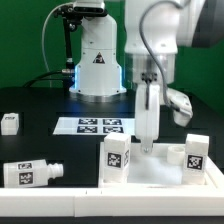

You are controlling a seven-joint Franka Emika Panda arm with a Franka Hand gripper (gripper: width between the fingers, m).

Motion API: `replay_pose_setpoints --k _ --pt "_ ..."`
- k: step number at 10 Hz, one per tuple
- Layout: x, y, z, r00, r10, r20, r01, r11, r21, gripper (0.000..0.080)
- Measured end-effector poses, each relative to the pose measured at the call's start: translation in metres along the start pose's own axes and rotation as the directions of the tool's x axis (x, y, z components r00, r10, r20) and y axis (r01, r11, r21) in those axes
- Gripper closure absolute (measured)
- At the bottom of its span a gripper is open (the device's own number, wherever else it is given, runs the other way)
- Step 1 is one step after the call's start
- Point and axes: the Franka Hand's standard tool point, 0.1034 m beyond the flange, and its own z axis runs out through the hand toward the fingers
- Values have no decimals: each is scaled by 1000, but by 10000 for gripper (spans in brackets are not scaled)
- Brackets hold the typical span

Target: Assemble square table

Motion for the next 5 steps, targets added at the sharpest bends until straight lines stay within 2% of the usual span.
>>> replay_pose_setpoints --k 2,4,5 --pt "-2 1 9 1000 3 -14 -3 1000 -7 151" --pt "-2 1 9 1000 -4 -14 4 1000 -8 159" --pt "-2 1 10 1000 -4 -15 4 1000 -8 345"
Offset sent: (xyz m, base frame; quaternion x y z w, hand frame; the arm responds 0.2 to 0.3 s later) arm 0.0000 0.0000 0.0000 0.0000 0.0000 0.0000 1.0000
